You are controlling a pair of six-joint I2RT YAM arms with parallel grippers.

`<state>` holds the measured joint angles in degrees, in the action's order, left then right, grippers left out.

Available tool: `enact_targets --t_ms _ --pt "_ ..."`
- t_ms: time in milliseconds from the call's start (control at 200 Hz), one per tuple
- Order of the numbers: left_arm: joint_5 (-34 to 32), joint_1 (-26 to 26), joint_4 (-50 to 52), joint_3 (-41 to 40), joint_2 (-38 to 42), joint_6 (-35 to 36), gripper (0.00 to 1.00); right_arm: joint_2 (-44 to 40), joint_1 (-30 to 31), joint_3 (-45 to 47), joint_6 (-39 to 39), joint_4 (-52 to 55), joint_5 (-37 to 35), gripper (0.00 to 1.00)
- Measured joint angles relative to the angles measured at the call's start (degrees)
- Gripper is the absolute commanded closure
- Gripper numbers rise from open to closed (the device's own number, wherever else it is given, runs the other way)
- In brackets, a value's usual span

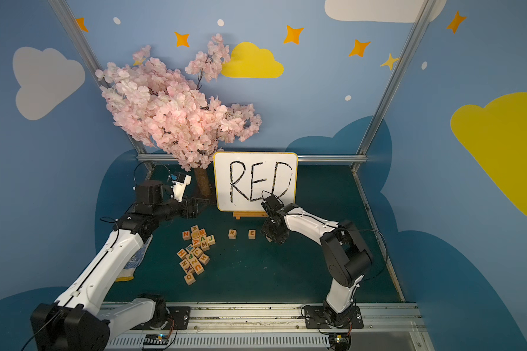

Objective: Assemble the uppercase word "red" with letter blocks
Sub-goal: Adjust the letter block at the center of the board.

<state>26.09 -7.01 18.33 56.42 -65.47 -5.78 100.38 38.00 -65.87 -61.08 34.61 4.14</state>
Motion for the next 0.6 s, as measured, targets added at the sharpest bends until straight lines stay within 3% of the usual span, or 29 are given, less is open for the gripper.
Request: enact_targets --t_ms 225,601 --pt "0.00 0.00 0.00 0.00 0.00 0.02 0.28 2.29 -0.31 -0.66 0.50 0.00 -0.17 0.51" --pt "-0.02 0.00 0.00 0.00 0.00 0.02 0.28 3.74 -0.52 -3.28 3.19 1.60 -2.27 0.59"
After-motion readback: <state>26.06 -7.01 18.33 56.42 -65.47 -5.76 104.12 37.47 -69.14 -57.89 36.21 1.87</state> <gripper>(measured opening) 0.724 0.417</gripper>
